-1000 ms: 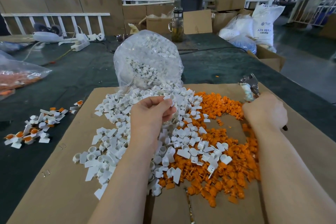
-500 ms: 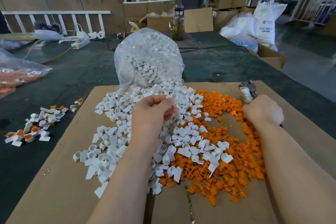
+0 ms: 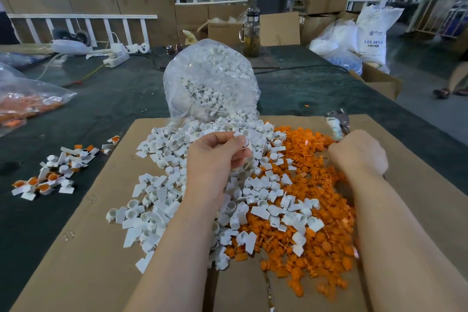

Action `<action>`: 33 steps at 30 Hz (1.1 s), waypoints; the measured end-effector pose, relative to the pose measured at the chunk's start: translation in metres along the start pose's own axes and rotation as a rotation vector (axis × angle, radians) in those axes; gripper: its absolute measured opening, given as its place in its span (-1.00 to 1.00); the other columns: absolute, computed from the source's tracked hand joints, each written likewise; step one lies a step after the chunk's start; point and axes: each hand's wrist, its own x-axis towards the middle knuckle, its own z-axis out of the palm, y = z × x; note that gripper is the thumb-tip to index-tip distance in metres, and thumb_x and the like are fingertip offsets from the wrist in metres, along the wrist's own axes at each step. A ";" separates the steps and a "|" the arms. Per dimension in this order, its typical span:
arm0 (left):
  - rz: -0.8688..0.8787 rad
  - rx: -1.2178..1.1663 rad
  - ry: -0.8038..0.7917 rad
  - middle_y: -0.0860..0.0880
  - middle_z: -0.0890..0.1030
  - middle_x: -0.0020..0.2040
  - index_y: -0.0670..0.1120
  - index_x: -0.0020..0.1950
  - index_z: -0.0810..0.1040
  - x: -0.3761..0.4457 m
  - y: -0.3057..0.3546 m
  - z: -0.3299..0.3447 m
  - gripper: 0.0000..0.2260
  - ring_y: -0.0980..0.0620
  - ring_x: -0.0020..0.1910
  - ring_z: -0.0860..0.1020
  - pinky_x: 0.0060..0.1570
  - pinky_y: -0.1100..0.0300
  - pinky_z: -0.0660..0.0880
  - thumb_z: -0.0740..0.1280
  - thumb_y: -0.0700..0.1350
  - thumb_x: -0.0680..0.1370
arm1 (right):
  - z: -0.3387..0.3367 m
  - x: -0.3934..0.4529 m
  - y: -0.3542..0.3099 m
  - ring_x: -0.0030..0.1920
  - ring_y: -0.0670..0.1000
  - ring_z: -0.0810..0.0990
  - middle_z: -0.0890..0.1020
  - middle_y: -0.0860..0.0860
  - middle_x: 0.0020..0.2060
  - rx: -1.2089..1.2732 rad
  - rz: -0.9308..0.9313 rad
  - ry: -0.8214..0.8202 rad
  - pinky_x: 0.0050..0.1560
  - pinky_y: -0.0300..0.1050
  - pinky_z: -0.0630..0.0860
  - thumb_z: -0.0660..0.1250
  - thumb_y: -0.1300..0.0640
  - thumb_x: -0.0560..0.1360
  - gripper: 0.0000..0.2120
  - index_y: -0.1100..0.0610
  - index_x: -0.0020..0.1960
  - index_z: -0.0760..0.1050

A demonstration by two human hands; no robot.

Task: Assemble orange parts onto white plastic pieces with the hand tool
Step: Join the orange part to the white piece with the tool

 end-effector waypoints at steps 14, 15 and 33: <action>0.004 0.011 0.004 -0.10 0.71 -0.28 -0.17 -0.13 0.64 -0.001 0.001 0.001 -0.95 0.06 -0.32 0.68 -0.34 0.32 0.56 0.46 -0.29 0.49 | -0.042 -0.015 -0.002 -0.30 0.17 0.58 0.58 0.14 -0.29 0.007 -0.042 -0.133 -0.31 -0.05 0.53 0.38 0.17 0.37 -0.88 0.19 -0.13 0.51; 0.004 0.011 0.003 -0.10 0.71 -0.29 -0.17 -0.13 0.64 -0.001 0.001 0.001 -0.95 0.06 -0.33 0.68 -0.34 0.32 0.56 0.46 -0.29 0.49 | -0.040 -0.021 -0.006 -0.28 0.16 0.60 0.59 0.14 -0.27 -0.001 -0.059 -0.179 -0.26 -0.01 0.59 0.38 0.14 0.38 -0.86 0.17 -0.11 0.51; 0.007 0.013 -0.003 -0.12 0.71 -0.27 -0.20 -0.10 0.64 -0.001 0.000 -0.002 -0.95 0.04 -0.30 0.68 -0.30 0.31 0.58 0.46 -0.31 0.49 | -0.004 -0.082 -0.033 -0.33 -0.03 0.44 0.49 -0.03 -0.29 -0.058 -0.383 -0.261 -0.44 -0.18 0.29 0.32 0.10 0.45 -0.89 0.05 -0.13 0.38</action>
